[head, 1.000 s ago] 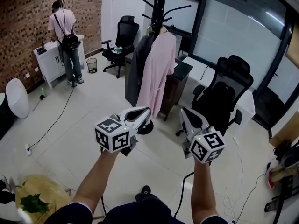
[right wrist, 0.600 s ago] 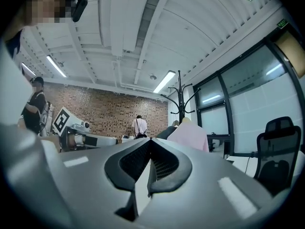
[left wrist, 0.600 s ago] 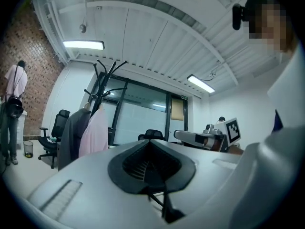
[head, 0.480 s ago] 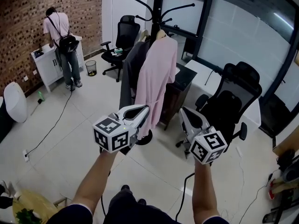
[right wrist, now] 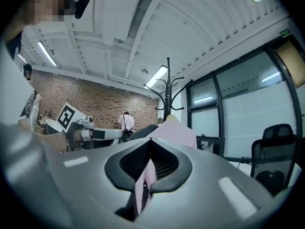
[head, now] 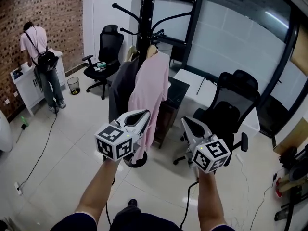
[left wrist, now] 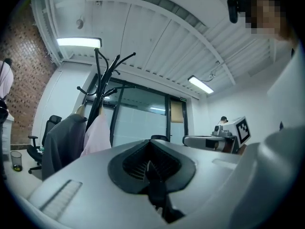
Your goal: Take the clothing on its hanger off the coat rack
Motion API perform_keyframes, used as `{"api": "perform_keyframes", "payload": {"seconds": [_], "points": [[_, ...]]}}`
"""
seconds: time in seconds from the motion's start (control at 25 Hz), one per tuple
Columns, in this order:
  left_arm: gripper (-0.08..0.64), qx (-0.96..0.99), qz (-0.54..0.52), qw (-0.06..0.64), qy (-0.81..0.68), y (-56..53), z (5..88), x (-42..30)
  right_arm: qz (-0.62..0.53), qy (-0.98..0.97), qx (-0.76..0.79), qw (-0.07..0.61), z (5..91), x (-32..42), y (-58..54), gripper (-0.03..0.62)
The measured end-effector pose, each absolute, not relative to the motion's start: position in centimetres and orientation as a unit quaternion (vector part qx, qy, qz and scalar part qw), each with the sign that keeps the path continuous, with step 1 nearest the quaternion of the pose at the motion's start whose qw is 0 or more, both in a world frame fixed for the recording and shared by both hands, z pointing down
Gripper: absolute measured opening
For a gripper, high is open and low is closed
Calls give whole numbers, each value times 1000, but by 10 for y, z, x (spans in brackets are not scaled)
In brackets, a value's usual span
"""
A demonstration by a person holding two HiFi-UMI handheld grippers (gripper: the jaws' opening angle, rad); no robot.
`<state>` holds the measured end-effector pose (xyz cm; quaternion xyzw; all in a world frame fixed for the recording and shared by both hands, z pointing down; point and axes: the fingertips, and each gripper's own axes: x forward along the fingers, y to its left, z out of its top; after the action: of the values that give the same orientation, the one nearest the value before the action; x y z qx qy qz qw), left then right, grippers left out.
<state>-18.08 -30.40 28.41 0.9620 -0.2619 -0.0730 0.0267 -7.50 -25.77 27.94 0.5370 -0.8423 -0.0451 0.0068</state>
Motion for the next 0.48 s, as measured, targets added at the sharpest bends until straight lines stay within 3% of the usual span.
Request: {"api": "perform_keyframes", "payload": {"seconds": [0.48], "points": [[12,966,-53,8,-254,-386,281,-134,-46,-820,570,14,278,-36,-317,2]]}}
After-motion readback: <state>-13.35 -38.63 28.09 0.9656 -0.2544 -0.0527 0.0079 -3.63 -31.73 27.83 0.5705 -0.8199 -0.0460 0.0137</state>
